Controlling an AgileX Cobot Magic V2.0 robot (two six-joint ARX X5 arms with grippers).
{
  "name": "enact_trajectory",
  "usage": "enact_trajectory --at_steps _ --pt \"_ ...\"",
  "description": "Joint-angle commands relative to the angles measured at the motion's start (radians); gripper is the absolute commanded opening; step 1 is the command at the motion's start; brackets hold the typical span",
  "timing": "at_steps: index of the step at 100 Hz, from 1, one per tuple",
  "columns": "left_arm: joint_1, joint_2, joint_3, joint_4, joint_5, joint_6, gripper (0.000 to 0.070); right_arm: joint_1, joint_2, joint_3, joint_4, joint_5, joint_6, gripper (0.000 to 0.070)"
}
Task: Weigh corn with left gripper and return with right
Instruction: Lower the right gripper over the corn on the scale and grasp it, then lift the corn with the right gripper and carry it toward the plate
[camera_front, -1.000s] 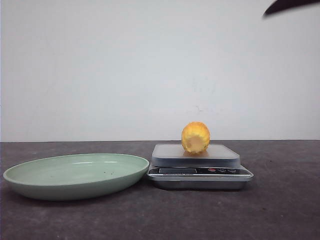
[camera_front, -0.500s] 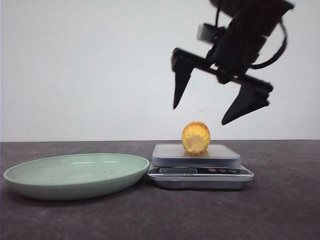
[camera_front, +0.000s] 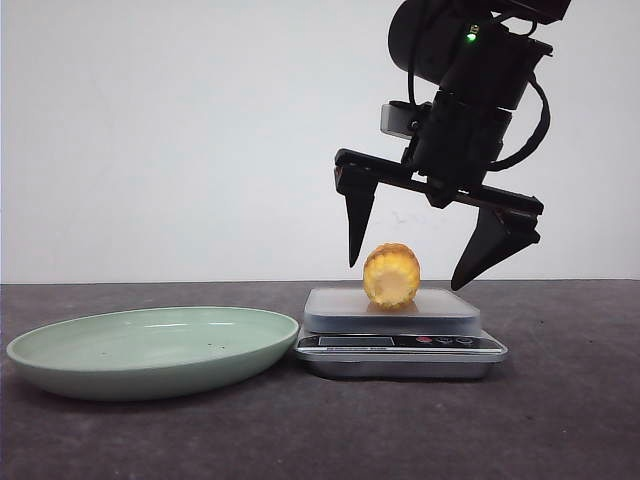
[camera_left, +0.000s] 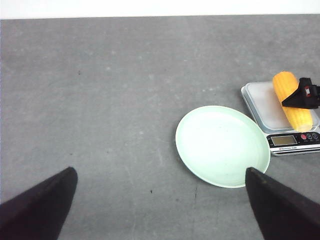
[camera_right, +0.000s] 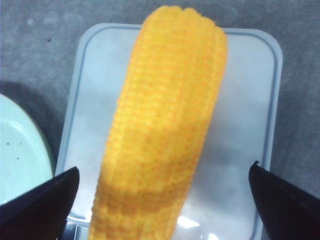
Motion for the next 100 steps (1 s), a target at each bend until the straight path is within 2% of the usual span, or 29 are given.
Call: enact_trajectory --at_steps 1,4,10,23,26,38,61,83,100 --pt "-0.007 0.002 0.013 0.023 -0.003 -0.012 0.07 0.006 0.019 0.019 -0.004 0.004 0.01 0.0509" --pt "-0.007 0.002 0.013 0.027 -0.003 -0.012 0.07 0.006 0.019 0.019 -0.01 0.005 0.01 0.0435" --pt "-0.007 0.002 0.013 0.037 -0.003 -0.012 0.07 0.006 0.019 0.019 -0.019 0.004 0.01 0.0346" --pt "-0.007 0.002 0.013 0.05 -0.003 -0.013 0.07 0.008 0.029 0.019 -0.038 -0.004 0.01 0.0318" --pt "-0.007 0.002 0.013 0.053 -0.003 -0.013 0.07 0.008 0.031 0.019 -0.044 -0.004 0.01 0.0291" --pt "-0.007 0.002 0.013 0.07 -0.003 -0.016 0.07 0.009 0.032 0.019 -0.045 -0.004 0.006 0.0" --pt "-0.007 0.002 0.013 0.072 0.002 -0.019 0.07 -0.007 -0.018 0.059 -0.011 -0.008 -0.012 0.0" --pt "-0.007 0.002 0.013 0.077 0.001 -0.019 0.07 -0.013 -0.208 0.189 -0.011 0.116 -0.103 0.0" --pt "-0.007 0.002 0.013 0.127 -0.003 -0.019 0.07 0.011 -0.32 0.286 -0.01 0.135 -0.176 0.0"
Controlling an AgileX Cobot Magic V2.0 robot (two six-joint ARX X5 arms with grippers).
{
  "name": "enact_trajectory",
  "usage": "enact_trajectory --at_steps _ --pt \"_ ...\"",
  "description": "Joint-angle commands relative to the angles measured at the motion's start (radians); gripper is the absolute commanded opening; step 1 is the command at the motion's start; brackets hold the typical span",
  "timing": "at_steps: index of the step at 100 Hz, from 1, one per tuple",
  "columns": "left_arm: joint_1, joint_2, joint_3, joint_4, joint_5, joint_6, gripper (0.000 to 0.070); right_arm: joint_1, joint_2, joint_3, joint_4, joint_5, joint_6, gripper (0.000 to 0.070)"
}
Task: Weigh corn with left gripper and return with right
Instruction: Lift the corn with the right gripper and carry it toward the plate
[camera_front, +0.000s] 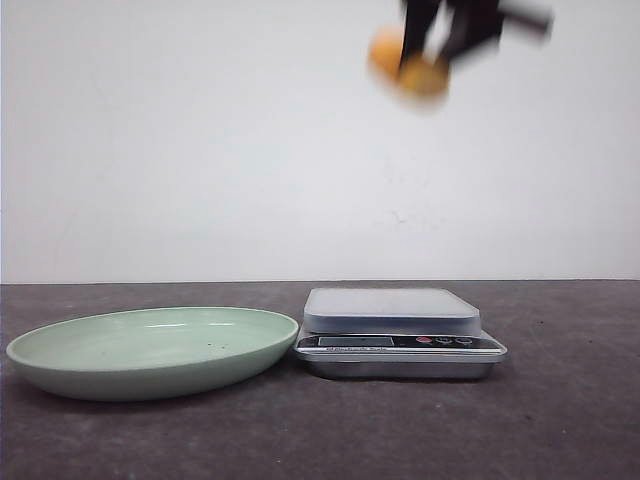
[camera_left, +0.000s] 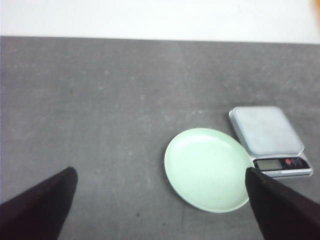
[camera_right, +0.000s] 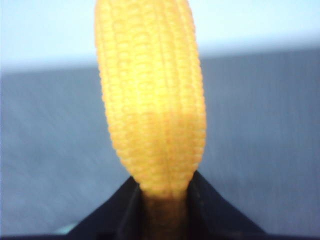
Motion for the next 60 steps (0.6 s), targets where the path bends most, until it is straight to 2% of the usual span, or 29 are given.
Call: enact_trajectory --at_steps 1,30,60 --pt "-0.007 0.002 0.013 0.034 -0.004 -0.008 0.07 0.021 0.0 0.023 -0.007 0.004 -0.055 0.0" --pt "-0.007 0.004 0.013 0.178 -0.003 0.003 0.07 0.069 -0.067 0.033 0.011 -0.005 -0.056 0.0" --pt "-0.007 0.009 0.013 0.178 -0.003 0.004 0.07 0.153 -0.008 0.033 0.045 -0.006 -0.055 0.0"
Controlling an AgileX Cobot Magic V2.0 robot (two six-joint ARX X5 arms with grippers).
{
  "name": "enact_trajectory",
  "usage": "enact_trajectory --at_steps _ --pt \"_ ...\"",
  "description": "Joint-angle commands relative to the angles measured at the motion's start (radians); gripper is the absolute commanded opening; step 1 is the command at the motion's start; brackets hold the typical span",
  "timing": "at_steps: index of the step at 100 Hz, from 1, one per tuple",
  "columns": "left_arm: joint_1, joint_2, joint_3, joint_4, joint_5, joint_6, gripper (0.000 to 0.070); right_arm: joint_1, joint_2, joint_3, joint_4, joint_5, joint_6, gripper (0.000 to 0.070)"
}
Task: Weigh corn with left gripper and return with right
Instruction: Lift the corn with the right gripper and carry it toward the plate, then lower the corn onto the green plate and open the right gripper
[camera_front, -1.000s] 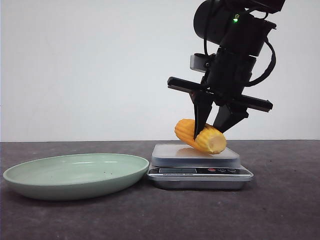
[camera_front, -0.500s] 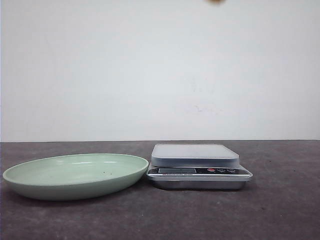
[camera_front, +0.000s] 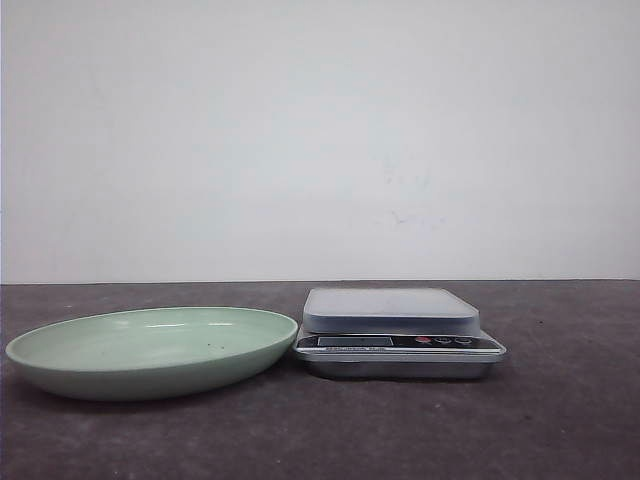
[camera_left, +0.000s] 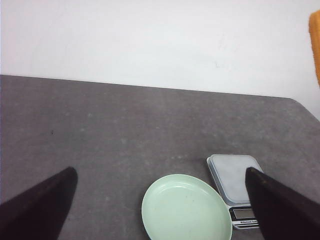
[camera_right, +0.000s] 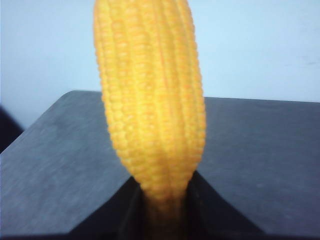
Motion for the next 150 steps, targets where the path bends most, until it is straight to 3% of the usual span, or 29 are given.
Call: enact_trajectory --at_steps 1,65,95,133,150 --pt "-0.007 0.008 0.013 0.01 -0.003 0.007 0.07 0.02 0.036 0.011 0.013 -0.001 -0.011 0.0" --pt "-0.007 0.008 0.013 -0.002 -0.003 0.007 0.07 0.164 0.409 0.011 0.005 -0.135 0.042 0.0" --pt "-0.007 0.008 0.013 -0.066 -0.003 0.006 0.07 0.182 0.578 0.011 -0.063 -0.162 0.076 0.0" --pt "-0.007 0.008 0.013 -0.078 -0.003 0.003 0.07 0.194 0.619 0.011 -0.096 -0.167 0.077 0.0" --pt "-0.007 0.008 0.013 -0.078 -0.003 0.003 0.07 0.195 0.623 0.011 -0.097 -0.209 0.079 0.0"
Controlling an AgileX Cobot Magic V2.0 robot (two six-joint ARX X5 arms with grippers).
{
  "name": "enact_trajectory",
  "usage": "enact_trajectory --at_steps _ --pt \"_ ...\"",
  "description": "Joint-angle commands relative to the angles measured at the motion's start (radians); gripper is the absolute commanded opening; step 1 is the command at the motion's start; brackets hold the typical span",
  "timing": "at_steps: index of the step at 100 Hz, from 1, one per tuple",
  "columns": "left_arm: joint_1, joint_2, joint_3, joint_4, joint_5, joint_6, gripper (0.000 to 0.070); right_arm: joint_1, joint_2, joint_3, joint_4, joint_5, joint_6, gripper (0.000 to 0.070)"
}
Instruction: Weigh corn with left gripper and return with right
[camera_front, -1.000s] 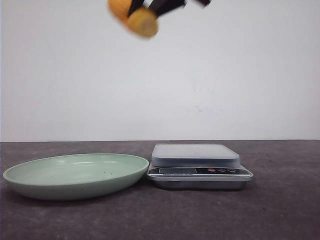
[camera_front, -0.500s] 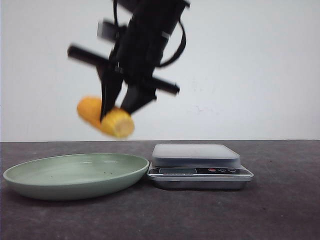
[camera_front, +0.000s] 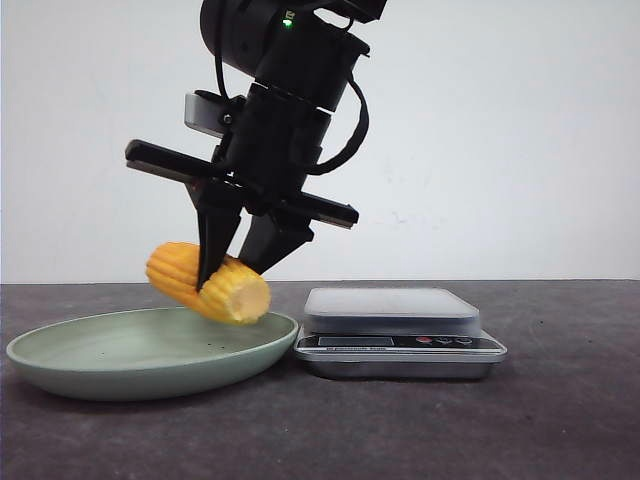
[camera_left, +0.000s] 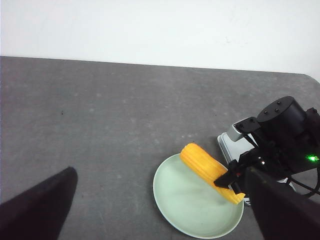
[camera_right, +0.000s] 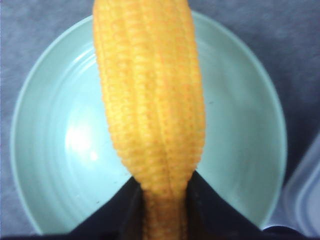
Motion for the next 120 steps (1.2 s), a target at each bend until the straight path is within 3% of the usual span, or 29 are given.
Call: enact_trajectory --at_steps 1,18,32,46,61,69,90,96,108,120 --pt "-0.007 0.007 0.013 0.008 -0.002 0.003 0.07 0.012 0.021 0.014 0.009 -0.011 0.014 0.0" --pt "-0.007 0.007 0.013 0.008 -0.002 0.003 0.07 0.014 0.024 0.013 0.004 -0.013 0.016 0.0007" --pt "-0.007 0.007 0.012 0.023 -0.003 -0.003 0.07 0.018 0.024 0.013 -0.006 -0.013 0.018 0.0153" --pt "-0.007 0.007 0.012 0.05 0.0 -0.014 0.07 0.019 0.024 0.013 -0.014 -0.017 0.018 0.0194" --pt "-0.007 0.007 0.012 0.062 0.0 -0.062 0.07 0.019 0.024 0.013 -0.035 -0.016 0.018 0.0481" --pt "-0.007 0.007 0.012 0.068 0.0 -0.087 0.07 0.021 0.024 0.013 -0.039 -0.015 0.018 0.055" --pt "-0.007 0.007 0.012 0.072 0.037 -0.092 0.07 0.017 0.013 0.026 -0.05 -0.012 -0.007 0.0548" --pt "-0.007 0.007 0.012 0.069 0.045 -0.092 0.07 0.015 -0.002 0.047 -0.064 -0.008 -0.028 0.0514" --pt "-0.007 0.007 0.012 0.068 0.052 -0.09 0.07 0.011 -0.076 0.108 -0.074 0.026 -0.127 0.0296" --pt "-0.007 0.007 0.012 0.068 0.052 -0.082 0.07 0.012 -0.19 0.168 -0.071 0.103 -0.229 0.0131"
